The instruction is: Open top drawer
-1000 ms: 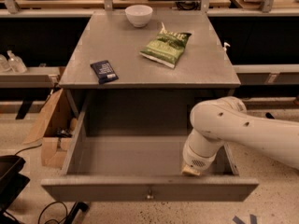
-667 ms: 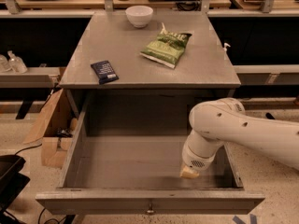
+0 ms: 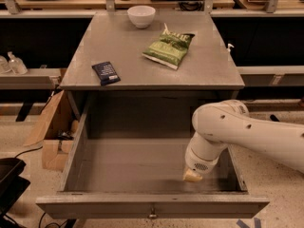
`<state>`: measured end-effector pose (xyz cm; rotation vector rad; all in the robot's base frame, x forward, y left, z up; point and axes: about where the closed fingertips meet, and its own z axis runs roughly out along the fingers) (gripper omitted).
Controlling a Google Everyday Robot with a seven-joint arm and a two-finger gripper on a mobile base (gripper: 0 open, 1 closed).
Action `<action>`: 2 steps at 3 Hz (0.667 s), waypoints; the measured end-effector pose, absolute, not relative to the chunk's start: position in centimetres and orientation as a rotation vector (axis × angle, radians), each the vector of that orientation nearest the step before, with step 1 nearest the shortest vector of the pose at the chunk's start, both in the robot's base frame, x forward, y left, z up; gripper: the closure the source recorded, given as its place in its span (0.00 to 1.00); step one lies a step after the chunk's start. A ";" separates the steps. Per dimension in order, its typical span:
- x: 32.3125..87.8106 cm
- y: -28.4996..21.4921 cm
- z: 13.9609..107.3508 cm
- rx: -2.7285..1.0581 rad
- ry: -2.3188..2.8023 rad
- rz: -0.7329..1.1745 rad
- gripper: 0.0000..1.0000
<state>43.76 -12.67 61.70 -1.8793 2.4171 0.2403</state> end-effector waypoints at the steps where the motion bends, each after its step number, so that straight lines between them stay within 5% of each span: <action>1: 43.7 -12.7 61.7 -1.881 2.418 0.240 0.28; 2: 43.6 -12.7 61.6 -1.883 2.419 0.240 0.00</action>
Offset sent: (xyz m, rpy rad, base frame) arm -0.0006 -0.0001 -0.0003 -0.0007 0.0008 0.0005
